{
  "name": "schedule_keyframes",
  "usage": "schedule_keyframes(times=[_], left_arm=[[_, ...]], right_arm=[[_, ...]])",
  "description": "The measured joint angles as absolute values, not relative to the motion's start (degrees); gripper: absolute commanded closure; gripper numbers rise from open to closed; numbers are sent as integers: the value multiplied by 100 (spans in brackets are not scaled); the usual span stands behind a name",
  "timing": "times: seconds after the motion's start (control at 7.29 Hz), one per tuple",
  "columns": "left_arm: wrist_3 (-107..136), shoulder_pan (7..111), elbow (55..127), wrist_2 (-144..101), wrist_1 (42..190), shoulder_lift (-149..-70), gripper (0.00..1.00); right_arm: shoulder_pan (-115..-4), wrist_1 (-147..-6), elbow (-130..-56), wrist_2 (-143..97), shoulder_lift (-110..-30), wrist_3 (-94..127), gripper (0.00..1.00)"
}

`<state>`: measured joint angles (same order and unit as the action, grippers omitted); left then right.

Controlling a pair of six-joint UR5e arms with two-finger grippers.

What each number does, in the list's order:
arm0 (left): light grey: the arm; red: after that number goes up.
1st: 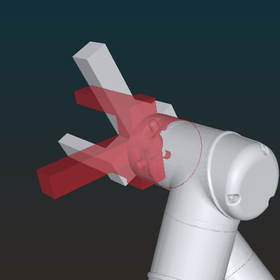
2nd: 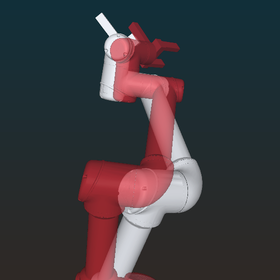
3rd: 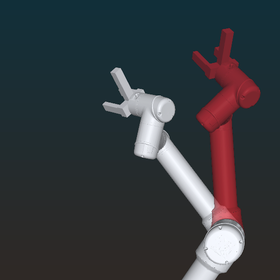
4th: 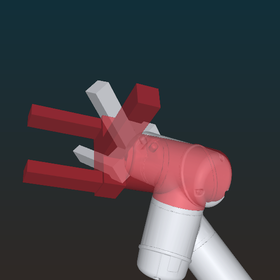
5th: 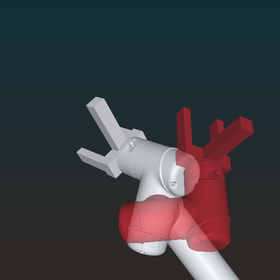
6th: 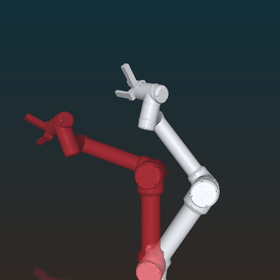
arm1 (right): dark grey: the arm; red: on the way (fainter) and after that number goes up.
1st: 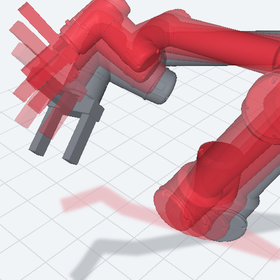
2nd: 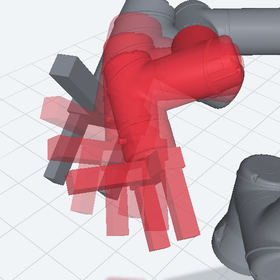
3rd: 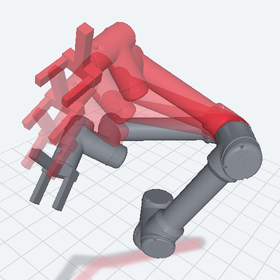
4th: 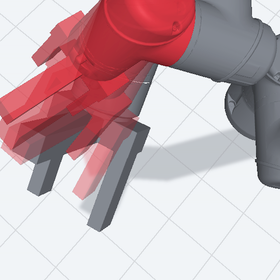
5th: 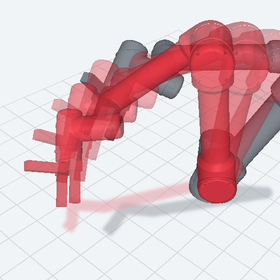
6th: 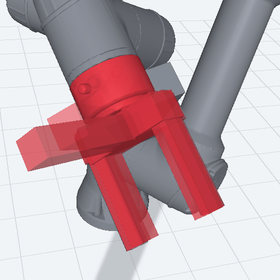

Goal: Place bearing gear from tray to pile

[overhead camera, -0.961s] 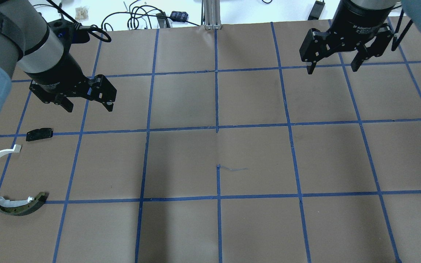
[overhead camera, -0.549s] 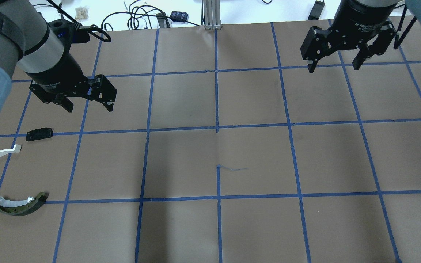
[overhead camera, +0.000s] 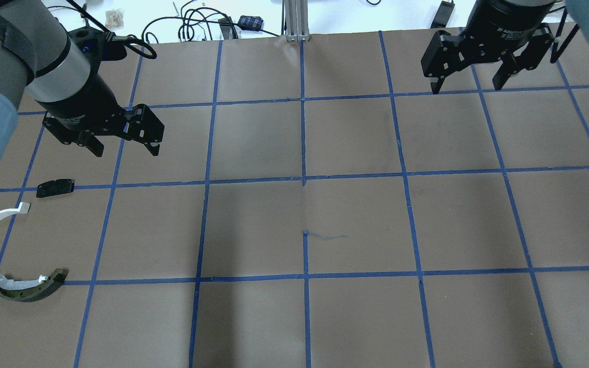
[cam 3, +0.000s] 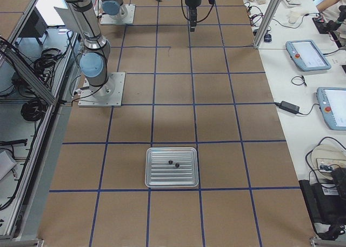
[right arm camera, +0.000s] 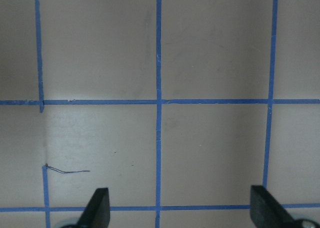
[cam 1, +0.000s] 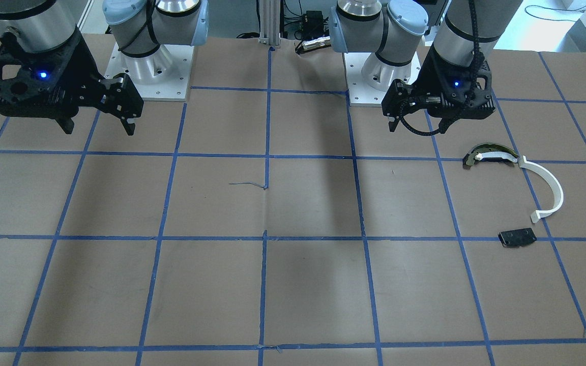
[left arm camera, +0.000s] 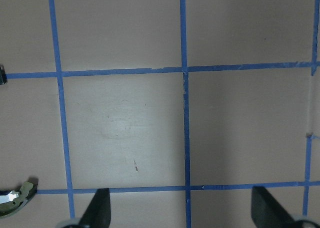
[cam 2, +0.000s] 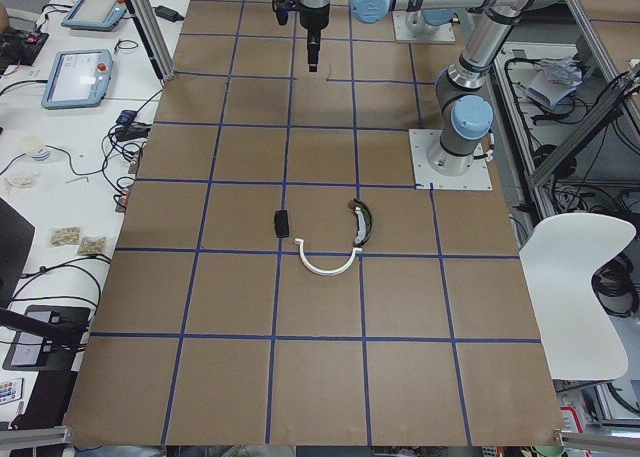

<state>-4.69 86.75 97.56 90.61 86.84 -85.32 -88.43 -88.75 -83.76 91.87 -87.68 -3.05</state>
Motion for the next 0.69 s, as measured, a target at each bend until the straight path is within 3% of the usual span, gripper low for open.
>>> schedule_keyframes(times=[0.41, 0.69], left_arm=[[-466, 8675, 9756, 9063, 8668, -8550, 0], [-466, 8675, 9758, 9065, 8666, -8550, 0]], right_arm=[[-7916, -8756, -8363, 9905, -8841, -1325, 1], [-6624, -8792, -8390, 9984, -8793, -2715, 4]])
